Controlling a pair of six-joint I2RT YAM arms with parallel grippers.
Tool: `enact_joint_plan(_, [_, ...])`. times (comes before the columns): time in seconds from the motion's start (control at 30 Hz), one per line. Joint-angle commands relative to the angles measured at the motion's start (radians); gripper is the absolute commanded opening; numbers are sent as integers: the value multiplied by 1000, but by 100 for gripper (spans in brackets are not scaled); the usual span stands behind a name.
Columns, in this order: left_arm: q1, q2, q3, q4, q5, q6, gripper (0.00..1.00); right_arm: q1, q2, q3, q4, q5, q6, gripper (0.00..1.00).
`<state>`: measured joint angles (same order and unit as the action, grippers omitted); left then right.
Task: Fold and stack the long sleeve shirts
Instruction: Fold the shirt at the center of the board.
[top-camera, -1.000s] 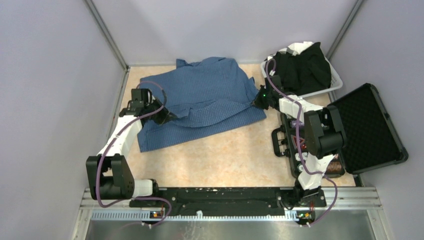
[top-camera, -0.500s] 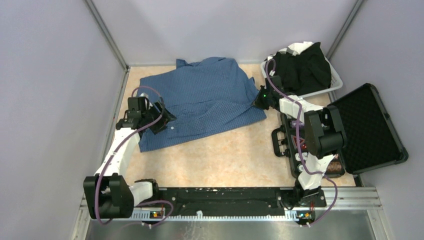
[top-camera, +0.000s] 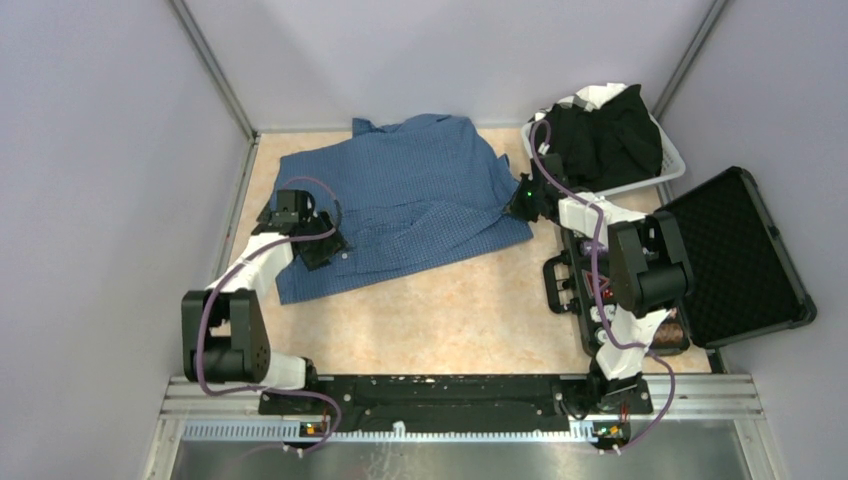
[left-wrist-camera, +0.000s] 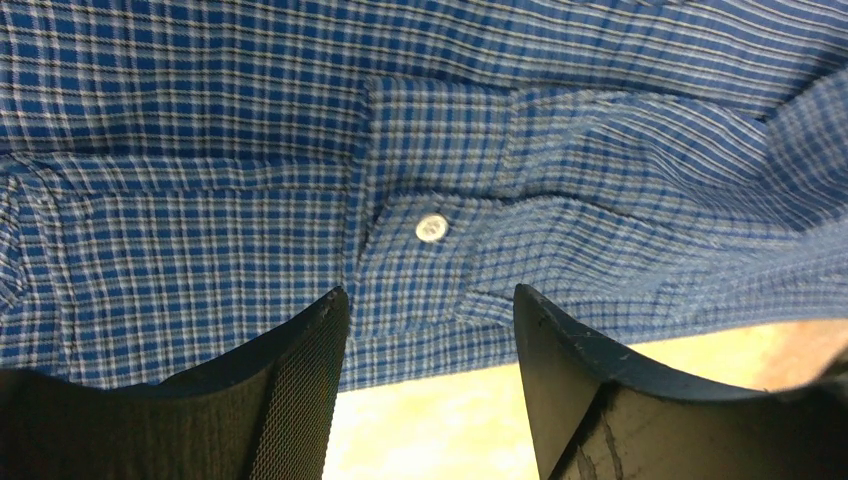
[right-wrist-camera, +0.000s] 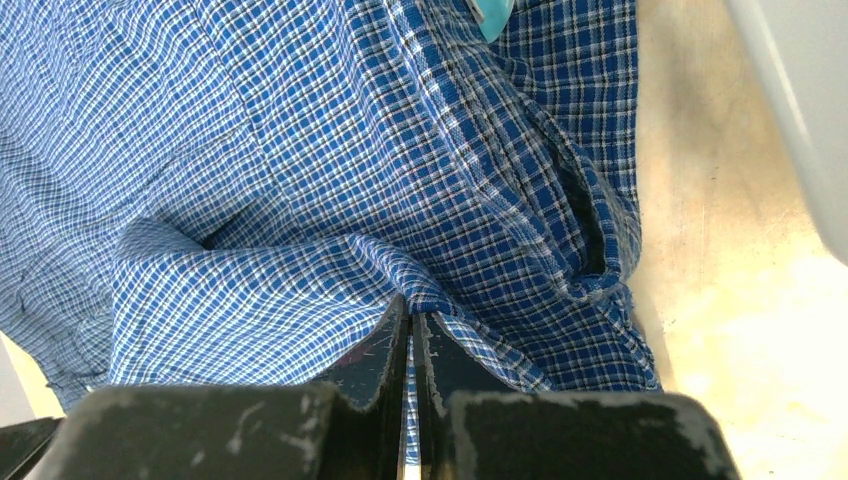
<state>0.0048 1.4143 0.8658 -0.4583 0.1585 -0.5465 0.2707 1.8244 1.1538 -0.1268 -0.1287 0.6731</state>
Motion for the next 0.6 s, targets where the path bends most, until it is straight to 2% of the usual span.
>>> enact_joint_plan(0.0, [0, 86, 76, 78, -73, 13, 66, -12, -43, -10, 34, -11, -14, 0])
enact_joint_plan(0.3, [0, 255, 170, 132, -93, 19, 63, -12, -56, -30, 57, -26, -15, 0])
enact_joint_plan(0.57, [0, 307, 187, 133, -148, 40, 58, -13, -65, -32, 57, -29, -14, 0])
